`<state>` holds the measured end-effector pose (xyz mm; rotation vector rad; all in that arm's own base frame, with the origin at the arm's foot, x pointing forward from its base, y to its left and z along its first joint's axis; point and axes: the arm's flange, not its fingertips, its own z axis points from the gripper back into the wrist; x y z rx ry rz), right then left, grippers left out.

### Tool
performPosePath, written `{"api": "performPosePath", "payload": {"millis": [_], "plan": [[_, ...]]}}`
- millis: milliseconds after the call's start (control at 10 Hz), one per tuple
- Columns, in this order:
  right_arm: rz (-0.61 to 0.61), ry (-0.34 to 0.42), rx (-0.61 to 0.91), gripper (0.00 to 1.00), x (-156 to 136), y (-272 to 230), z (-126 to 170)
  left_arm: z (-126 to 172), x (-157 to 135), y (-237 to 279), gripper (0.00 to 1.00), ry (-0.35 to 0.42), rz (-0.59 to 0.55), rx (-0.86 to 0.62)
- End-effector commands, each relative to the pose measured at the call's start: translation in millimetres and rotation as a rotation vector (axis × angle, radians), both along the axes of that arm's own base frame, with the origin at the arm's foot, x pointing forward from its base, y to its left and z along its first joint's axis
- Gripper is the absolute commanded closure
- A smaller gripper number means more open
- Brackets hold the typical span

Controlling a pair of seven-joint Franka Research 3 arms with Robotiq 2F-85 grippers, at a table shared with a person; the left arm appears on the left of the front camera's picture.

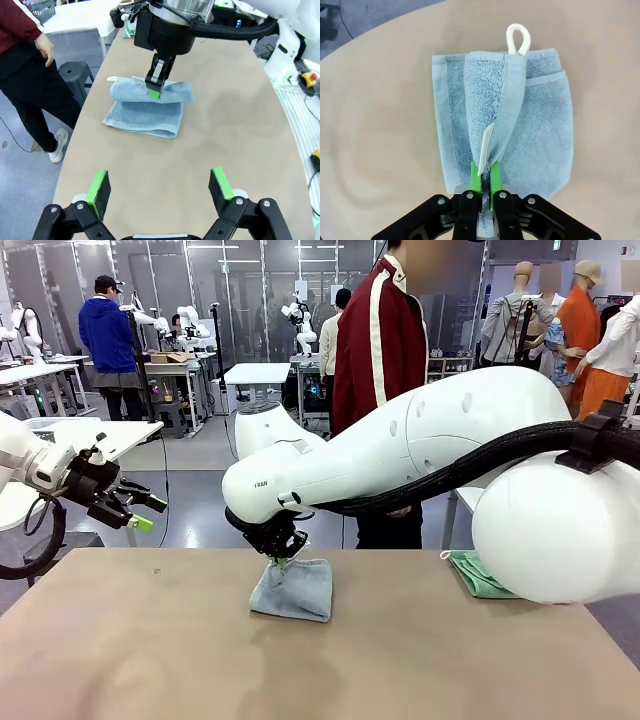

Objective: Fold the towels and place them in the basket.
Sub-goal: When a person lays out a Towel with hook on the table, fold it in half twice.

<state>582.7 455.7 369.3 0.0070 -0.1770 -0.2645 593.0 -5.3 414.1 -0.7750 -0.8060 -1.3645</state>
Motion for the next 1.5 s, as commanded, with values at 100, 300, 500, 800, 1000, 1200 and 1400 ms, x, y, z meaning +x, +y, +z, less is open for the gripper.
{"api": "performPosePath", "payload": {"millis": [100,300,500,800,1000,1200,1400], "plan": [[-0.034,-0.033,0.016,0.66,-6.1,1.5,-7.0,1.6,-1.2,-0.3,0.0,-0.005,0.004,0.002],[-0.045,-0.053,0.022,0.48,-6.7,-1.5,-5.3,1.6,-1.2,-0.3,0.0,-0.005,0.004,0.002],[-0.044,-0.03,0.031,0.38,-9.4,-17.6,8.6,1.6,-1.2,-0.3,0.0,-0.005,0.004,0.002],[0.084,0.011,0.061,0.38,-27.4,-87.1,47.9,1.6,-1.2,-0.3,0.0,-0.005,0.004,0.002],[0.125,0.006,0.059,0.38,-33.5,-129.4,55.0,1.6,-1.2,-0.3,0.0,-0.005,0.004,0.002],[0.183,-0.027,0.108,0.38,-40.3,-145.4,53.1,1.6,-1.2,-0.3,0.0,-0.005,0.004,0.002],[0.172,0.0,0.151,0.38,-41.8,-148.6,54.6,1.6,-1.2,-0.3,0.0,-0.005,0.004,0.002]]}}
